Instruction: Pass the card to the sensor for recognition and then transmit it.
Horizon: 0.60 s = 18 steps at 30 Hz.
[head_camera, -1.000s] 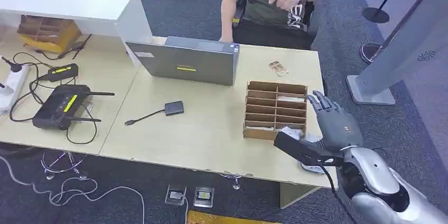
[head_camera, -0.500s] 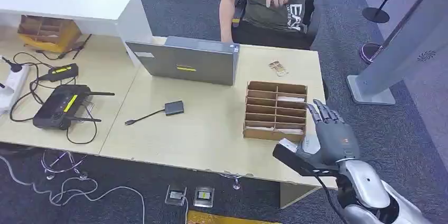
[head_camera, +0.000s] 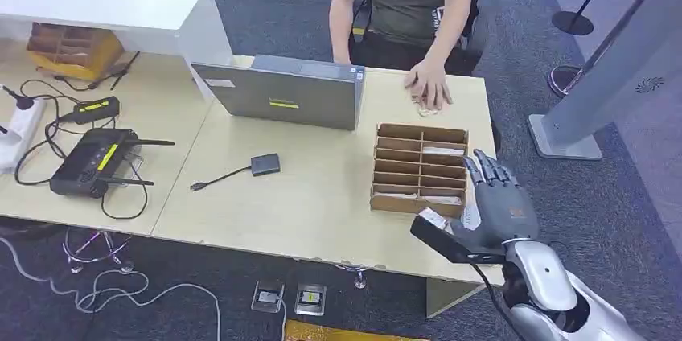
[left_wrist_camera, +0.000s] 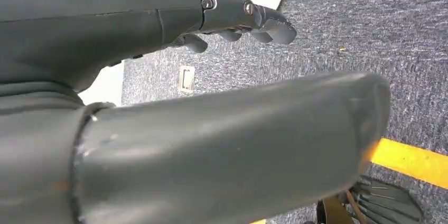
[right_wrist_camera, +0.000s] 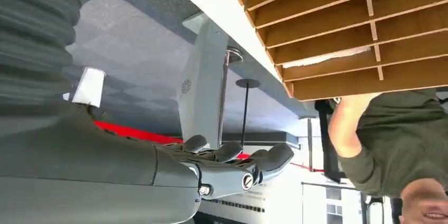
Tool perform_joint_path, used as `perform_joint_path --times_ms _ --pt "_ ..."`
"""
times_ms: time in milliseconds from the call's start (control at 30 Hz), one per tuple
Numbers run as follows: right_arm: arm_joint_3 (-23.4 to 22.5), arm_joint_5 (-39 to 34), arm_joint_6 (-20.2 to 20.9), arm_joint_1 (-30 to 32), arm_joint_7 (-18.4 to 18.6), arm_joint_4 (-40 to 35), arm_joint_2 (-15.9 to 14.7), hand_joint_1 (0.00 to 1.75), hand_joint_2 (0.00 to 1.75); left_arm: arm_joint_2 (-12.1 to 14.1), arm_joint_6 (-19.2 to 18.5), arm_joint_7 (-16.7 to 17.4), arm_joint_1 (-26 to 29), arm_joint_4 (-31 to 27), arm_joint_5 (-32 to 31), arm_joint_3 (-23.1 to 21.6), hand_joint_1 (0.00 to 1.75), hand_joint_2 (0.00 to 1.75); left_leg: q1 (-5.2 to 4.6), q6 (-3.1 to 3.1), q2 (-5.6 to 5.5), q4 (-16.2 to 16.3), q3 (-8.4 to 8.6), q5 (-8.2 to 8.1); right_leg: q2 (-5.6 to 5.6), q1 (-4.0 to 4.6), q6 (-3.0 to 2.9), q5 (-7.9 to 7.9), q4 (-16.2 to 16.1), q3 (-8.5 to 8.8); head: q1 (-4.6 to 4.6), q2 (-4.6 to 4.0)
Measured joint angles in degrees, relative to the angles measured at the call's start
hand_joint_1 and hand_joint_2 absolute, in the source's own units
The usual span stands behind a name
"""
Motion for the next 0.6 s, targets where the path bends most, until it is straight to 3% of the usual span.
perform_joint_path --times_ms 600 --pt "0.5 -1.2 -0.9 -1.7 -1.1 6.1 3.1 0.00 1.75 0.0 -0.1 0.0 0.0 0.0 0.0 0.0 0.00 0.00 0.00 0.00 0.00 0.0 0.00 0.00 0.00 0.00 0.00 0.00 0.0 0.00 0.02 0.00"
